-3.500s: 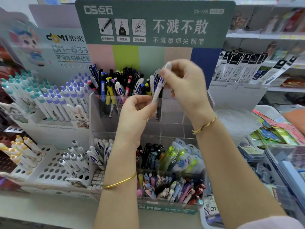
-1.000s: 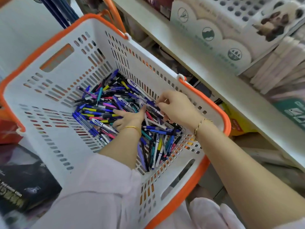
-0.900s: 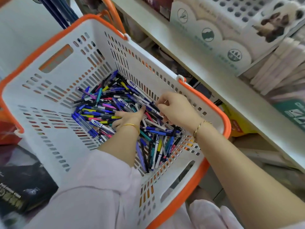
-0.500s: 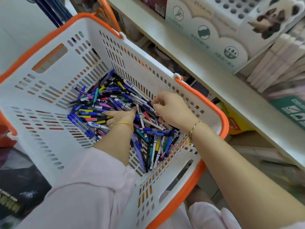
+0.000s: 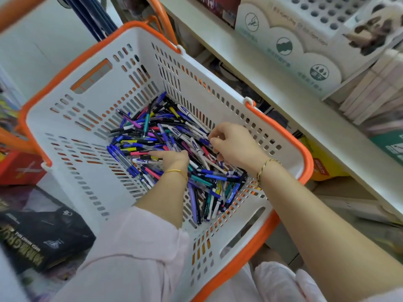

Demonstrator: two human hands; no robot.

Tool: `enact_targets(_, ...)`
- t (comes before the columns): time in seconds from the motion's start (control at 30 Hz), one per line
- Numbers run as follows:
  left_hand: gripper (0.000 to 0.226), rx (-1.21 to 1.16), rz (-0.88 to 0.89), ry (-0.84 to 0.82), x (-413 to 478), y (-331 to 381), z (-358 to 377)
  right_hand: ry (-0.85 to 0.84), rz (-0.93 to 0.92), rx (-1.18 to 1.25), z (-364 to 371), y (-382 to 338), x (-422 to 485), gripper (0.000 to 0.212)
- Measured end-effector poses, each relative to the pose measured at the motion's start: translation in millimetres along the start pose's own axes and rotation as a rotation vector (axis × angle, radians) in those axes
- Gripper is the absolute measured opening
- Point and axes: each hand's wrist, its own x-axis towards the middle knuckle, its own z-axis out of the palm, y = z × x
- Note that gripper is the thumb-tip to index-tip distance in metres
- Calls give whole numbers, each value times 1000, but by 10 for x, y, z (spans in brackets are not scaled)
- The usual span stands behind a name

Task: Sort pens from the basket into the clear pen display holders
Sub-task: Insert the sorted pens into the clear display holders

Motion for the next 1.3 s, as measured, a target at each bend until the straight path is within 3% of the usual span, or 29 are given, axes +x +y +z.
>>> enact_targets(0.1,98,-196,-9,31,-35,-32,-47,-8,-6,4,-19,-48,-16,21)
enact_targets(0.17,98,-237,-1,13,-91,-42,-98,-9,-18,-2,-37,-75,-19,21)
enact_targets(0.33,74,-305,40,14,-170,-109,-180,-1,-40,-1,-59,-165,-9,22)
enact_targets(0.53,41,-596,68,-11,-388,-28,-283,-24,-78,2,-49,-329,-8,22)
enact_targets(0.7,63,-867,37,-61,-546,86,-479,-33,-79,-4,-73,-404,-37,21)
enact_targets(0.9,29,-1061,40,-242,-754,319,-725,-42,-124,-9,-153,-521,-87,21)
enact_targets(1.17,17,-1124,179,-448,-1095,478,-806,-26,-118,-23,-362,-629,-93,18)
enact_targets(1.23,7,-1167,123,-538,-1162,468,-848,-41,-116,-23,-350,-663,-85,18)
enact_targets(1.3,12,-1193,36,-583,-1166,451,-890,-43,-129,-34,-322,-694,-79,21)
